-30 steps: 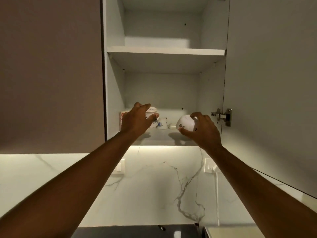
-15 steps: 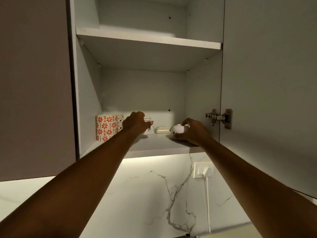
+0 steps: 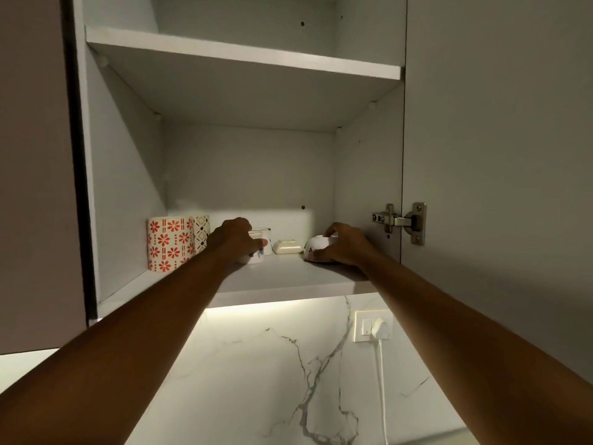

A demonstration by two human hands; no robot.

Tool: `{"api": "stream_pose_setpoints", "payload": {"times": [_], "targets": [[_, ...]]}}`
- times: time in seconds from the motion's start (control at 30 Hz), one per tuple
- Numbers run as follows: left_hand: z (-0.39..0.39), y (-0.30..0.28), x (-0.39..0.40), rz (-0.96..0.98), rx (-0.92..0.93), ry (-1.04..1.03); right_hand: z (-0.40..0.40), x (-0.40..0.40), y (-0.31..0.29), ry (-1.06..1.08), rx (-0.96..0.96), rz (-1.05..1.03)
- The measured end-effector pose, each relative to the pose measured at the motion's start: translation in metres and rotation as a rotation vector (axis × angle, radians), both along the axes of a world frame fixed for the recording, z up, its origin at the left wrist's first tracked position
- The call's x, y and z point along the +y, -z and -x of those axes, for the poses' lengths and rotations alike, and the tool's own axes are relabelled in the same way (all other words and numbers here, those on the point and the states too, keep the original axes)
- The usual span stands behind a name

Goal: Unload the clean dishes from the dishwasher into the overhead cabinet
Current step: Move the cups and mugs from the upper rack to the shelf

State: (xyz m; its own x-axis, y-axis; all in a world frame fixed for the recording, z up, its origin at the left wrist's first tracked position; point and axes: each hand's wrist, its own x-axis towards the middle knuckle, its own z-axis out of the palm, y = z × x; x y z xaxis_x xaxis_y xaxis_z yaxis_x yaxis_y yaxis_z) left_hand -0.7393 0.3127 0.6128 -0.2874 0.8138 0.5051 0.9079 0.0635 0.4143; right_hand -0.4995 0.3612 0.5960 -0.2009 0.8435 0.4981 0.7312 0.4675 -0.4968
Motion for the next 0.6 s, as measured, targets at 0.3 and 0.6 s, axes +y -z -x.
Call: {"api": "stream_pose_setpoints", "payload": {"times": [0.3, 0.6], "targets": [[0.006, 0.006, 0.002, -0.028, -0.054, 0.025, 0.008, 0.012, 0.01, -0.061, -0.099, -0.091], [0.011, 0.009, -0.004, -0.013, -0.068, 0.071, 0.012, 0.011, 0.005, -0.106, -0.164, 0.021]]}}
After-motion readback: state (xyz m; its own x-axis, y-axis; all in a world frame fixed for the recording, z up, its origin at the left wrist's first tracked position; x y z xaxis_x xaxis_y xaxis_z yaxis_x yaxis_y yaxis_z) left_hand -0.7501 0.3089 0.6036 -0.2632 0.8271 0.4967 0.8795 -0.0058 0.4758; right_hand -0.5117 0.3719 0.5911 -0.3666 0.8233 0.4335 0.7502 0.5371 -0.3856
